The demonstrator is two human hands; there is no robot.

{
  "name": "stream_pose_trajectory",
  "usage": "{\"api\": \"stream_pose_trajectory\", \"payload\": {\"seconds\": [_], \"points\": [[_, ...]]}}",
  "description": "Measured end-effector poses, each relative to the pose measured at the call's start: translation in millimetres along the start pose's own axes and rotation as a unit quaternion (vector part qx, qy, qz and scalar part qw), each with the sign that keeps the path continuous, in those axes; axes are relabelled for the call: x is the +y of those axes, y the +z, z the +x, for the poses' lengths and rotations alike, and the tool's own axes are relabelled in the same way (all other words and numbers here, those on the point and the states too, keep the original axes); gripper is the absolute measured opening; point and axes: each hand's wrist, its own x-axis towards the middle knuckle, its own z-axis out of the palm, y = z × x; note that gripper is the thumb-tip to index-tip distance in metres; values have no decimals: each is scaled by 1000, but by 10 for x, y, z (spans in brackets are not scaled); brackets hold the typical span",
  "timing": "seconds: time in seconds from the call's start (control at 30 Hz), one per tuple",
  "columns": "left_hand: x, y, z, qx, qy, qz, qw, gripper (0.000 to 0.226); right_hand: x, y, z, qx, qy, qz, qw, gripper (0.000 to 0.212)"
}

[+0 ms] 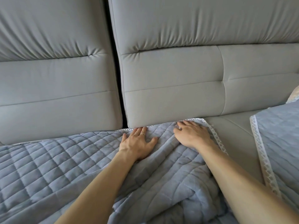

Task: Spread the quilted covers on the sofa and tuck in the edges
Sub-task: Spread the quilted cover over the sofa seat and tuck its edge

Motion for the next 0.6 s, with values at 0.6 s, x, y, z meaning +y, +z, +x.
{"api": "stream_pose_trajectory", "payload": {"seconds": [0.6], "points": [[381, 56, 76, -53, 65, -21, 996, 66, 298, -106, 63, 2, 79, -20, 997, 64]]}}
